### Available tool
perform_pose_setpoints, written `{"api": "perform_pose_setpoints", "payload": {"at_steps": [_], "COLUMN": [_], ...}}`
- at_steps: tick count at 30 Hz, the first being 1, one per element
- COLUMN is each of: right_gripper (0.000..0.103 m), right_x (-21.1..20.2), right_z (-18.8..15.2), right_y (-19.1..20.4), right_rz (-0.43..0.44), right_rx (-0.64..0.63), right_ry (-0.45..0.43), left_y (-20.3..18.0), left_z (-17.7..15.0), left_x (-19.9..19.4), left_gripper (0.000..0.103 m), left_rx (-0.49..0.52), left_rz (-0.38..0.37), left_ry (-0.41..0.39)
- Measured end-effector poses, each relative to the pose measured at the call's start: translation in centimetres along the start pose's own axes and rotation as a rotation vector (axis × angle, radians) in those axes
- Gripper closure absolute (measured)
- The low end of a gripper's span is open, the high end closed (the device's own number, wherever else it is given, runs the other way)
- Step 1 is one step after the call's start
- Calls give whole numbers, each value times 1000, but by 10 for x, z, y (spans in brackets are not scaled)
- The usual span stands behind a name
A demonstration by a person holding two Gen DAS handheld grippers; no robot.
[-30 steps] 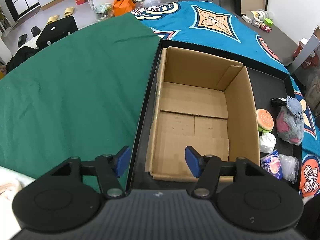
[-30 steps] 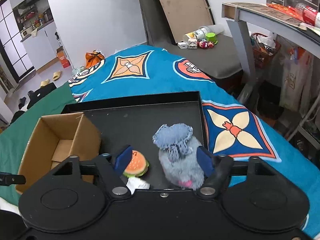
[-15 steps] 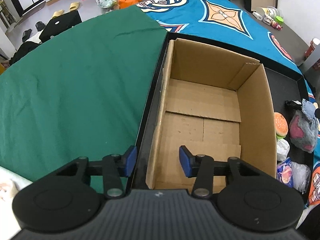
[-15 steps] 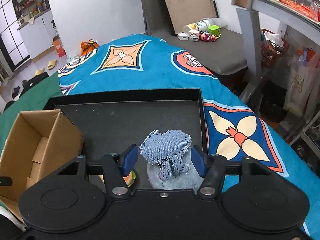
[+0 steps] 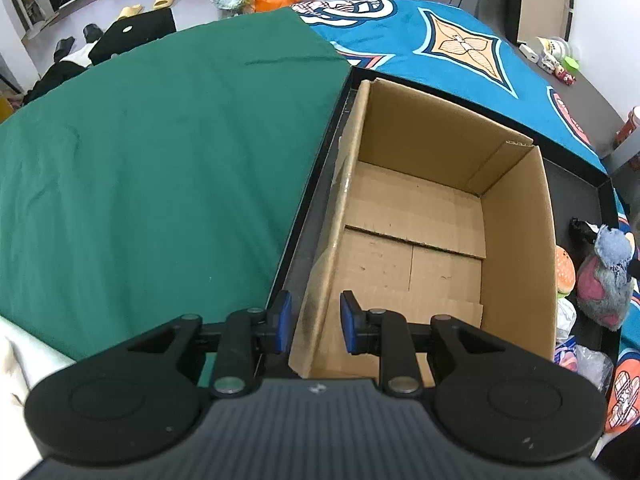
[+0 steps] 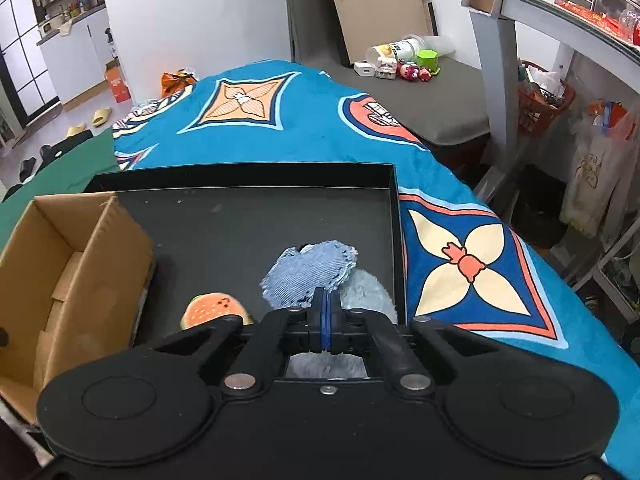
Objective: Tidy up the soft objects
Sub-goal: 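Reach the right gripper to the blue denim plush and grasp it, then carry the denim plush with the right gripper into the cardboard box and release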
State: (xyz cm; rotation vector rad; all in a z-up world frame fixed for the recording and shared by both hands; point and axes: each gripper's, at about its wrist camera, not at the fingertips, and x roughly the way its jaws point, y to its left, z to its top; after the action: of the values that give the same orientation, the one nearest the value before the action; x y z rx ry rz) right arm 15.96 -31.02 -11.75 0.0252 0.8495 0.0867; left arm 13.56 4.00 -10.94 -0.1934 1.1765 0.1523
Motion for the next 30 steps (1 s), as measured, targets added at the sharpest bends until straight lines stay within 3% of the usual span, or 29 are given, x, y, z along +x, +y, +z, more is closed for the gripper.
{"api": "perform_pose_setpoints", "payload": {"at_steps": [5,6,8,9,10,15,20,22,28,30], "right_gripper": [103,98,80,59,49,56,77,90,95,95], "right_x": [-6,-3,0,1,2,11,20,22,8,1], "right_z": [1,2,5,5,5,5,0,-1,1,4], "right_y": [4,5,4,5,6,3,1,-1,4,7], "right_rz": [18,8,15,13,-9,11,24,28,46,61], "right_rx": [-4,-8,4,-2,-8,8,7,8,6,8], "right_ry": [-3,7,4,-1,-11,-4,27,38,12,-1], "left_y": [1,0,0,1,2,4,1,-1,-4,-3], "left_z": [1,2,2,1,1,-1,2,2,3,2], "left_x": [1,2,1,1,0,-1,4,6,7,5], "left_gripper": [78,78,78,78,78,78,78,78,78,82], "left_rx": [2,4,9,9,10,2,12,25,37,37], "left_rz": [-14,-16,-17,-22,-24,-17,2,11,12,6], "left_ry": [41,48,61,61,59,51,68,76,88,76]}}
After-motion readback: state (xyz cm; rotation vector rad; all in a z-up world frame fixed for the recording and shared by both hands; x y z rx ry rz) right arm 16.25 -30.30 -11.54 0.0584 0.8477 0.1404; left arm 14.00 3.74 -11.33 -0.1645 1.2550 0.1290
